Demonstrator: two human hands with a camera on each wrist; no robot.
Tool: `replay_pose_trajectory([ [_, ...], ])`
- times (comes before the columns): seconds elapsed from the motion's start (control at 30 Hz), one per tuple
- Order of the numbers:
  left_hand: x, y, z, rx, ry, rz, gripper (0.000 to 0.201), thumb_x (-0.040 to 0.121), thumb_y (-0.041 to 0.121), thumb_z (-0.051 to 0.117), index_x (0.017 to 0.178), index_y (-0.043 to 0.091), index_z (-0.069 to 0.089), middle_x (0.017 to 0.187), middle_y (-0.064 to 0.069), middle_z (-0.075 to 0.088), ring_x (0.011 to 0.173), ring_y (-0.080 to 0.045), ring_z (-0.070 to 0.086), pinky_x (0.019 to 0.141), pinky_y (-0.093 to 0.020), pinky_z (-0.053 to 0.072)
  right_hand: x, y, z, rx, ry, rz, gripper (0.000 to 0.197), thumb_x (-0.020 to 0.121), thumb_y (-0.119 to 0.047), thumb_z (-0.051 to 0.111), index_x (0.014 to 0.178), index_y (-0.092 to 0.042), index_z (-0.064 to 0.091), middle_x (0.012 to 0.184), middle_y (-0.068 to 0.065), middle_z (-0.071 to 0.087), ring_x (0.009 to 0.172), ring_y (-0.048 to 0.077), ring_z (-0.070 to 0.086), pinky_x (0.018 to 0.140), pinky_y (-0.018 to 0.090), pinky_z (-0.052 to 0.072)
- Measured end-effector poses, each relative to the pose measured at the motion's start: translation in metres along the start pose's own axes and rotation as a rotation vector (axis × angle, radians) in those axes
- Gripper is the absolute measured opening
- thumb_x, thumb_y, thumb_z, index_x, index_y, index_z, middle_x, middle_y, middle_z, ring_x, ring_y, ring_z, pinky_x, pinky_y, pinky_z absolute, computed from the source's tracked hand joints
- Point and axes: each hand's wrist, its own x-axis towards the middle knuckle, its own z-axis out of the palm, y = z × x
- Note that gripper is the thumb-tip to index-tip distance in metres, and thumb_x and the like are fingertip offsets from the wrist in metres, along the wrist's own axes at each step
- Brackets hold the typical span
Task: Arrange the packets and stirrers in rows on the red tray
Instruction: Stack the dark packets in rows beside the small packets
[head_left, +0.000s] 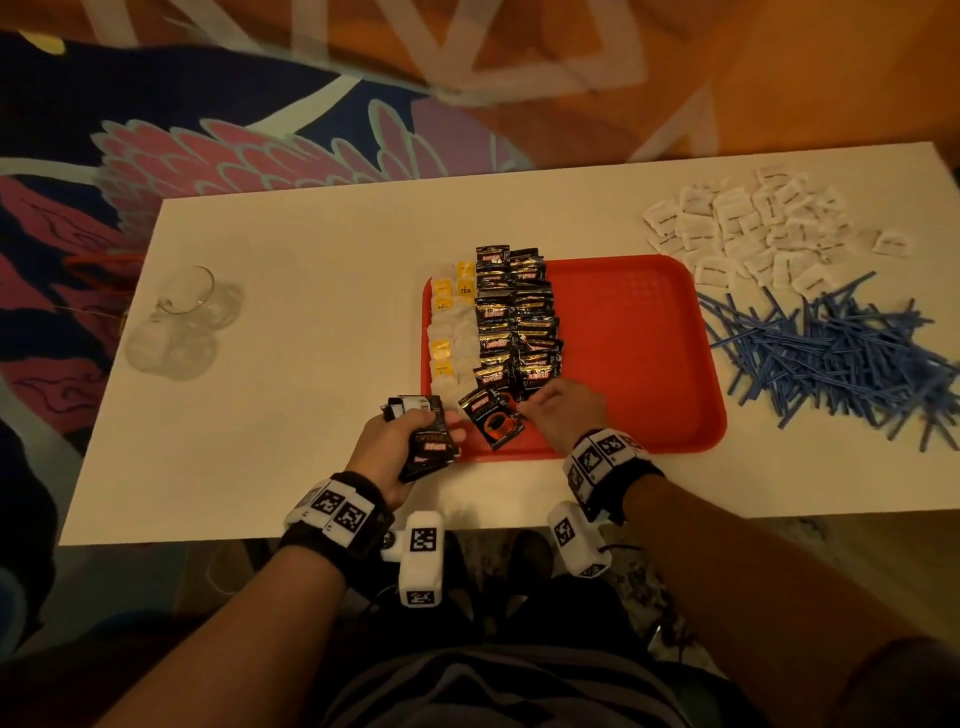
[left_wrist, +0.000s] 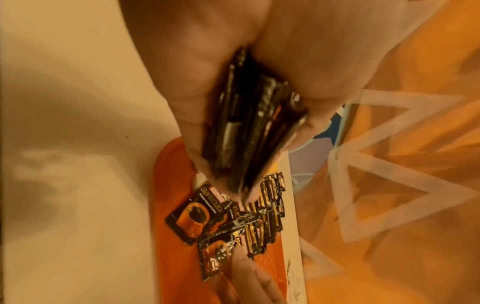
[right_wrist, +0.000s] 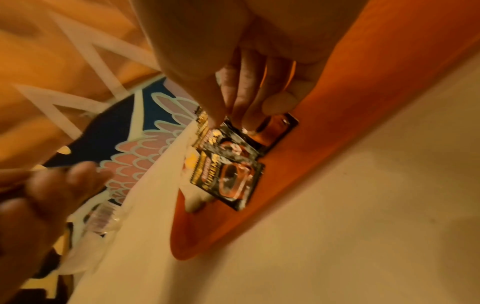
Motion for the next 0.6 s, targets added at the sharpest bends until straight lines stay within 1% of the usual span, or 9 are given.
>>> replay_pose_trajectory([
  [0.07,0.0,0.002,0.01,0.055,-0.027,0.024,0.029,0.095,0.008,0.059,0.12,-0.007,0.062,0.109,-0.023,0.071,0.093,-0.034,0.071,0.068,-0.037,0.059,-0.008,-0.011,-0.009,0.078,-0.092,-0.064,0.021,0.083,-0.044,0.072,0.086,-0.024,0.065,0.09,-0.009,0.068,0.085,0.009,0.064,0.064,0.022,0.047],
  [0.13,0.0,0.005,0.02,0.074,-0.029,0.051,0.038,0.087,0.009,0.069,0.122,-0.002,0.063,0.11,-0.024,0.071,0.096,-0.035,0.071,0.072,-0.04,0.057,-0.019,-0.025,-0.021,0.199,-0.214,-0.092,0.027,0.082,-0.045,0.073,0.093,-0.021,0.068,0.094,-0.007,0.07,0.083,0.009,0.067,0.068,0.026,0.051],
  [0.23,-0.002,0.01,0.036,0.095,-0.039,0.094,0.048,0.074,0.014,0.079,0.12,0.005,0.066,0.108,-0.02,0.073,0.096,-0.036,0.071,0.077,-0.042,0.057,-0.032,-0.042,-0.036,0.337,-0.356,-0.099,0.031,0.08,-0.032,0.078,0.102,-0.014,0.068,0.092,-0.003,0.072,0.069,0.008,0.065,0.058,0.02,0.049],
  [0.33,-0.004,0.014,0.05,0.133,-0.081,0.127,0.064,0.063,0.022,0.085,0.122,0.006,0.066,0.107,-0.018,0.074,0.098,-0.036,0.071,0.087,-0.049,0.056,-0.035,-0.051,-0.046,0.405,-0.395,-0.129,0.023,0.081,-0.01,0.077,0.1,-0.01,0.064,0.075,-0.006,0.067,0.056,0.002,0.06,0.052,0.016,0.047],
  [0.4,-0.005,0.017,0.058,0.15,-0.08,0.149,0.068,0.061,0.028,0.084,0.122,0.005,0.066,0.105,-0.018,0.074,0.097,-0.036,0.072,0.09,-0.051,0.056,-0.035,-0.054,-0.053,0.425,-0.376,-0.157,0.02,0.081,-0.004,0.076,0.096,-0.012,0.064,0.062,-0.012,0.064,0.05,0.003,0.057,0.052,0.019,0.047],
  [0.47,-0.005,0.021,0.064,0.127,-0.037,0.109,0.07,0.06,0.046,0.083,0.116,0.006,0.068,0.099,-0.016,0.075,0.091,-0.035,0.073,0.086,-0.048,0.057,-0.035,-0.057,-0.061,0.426,-0.26,-0.188,0.017,0.081,-0.005,0.076,0.091,-0.015,0.067,0.073,-0.005,0.07,0.054,0.011,0.059,0.057,0.03,0.053],
  [0.53,-0.007,0.025,0.068,0.025,-0.071,-0.012,0.074,0.062,0.066,0.075,0.107,0.008,0.068,0.086,-0.011,0.072,0.076,-0.028,0.07,0.078,-0.042,0.058,-0.033,-0.058,-0.066,0.416,-0.109,-0.201,0.016,0.079,-0.009,0.079,0.092,-0.016,0.071,0.084,0.007,0.073,0.063,0.019,0.067,0.064,0.041,0.058],
  [0.57,-0.007,0.027,0.07,-0.033,-0.116,-0.07,0.071,0.066,0.07,0.069,0.102,0.009,0.067,0.078,-0.008,0.066,0.065,-0.024,0.065,0.068,-0.035,0.057,-0.032,-0.059,-0.067,0.402,-0.043,-0.221,0.017,0.078,-0.011,0.08,0.091,-0.018,0.072,0.082,0.005,0.073,0.067,0.018,0.068,0.066,0.039,0.059],
  [0.6,-0.007,0.028,0.071,-0.074,-0.154,-0.116,0.067,0.071,0.07,0.065,0.099,0.009,0.066,0.074,-0.007,0.06,0.056,-0.02,0.06,0.058,-0.029,0.054,-0.032,-0.059,-0.068,0.363,0.006,-0.284,0.018,0.077,-0.01,0.08,0.088,-0.022,0.073,0.08,-0.001,0.072,0.069,0.012,0.067,0.066,0.031,0.06],
])
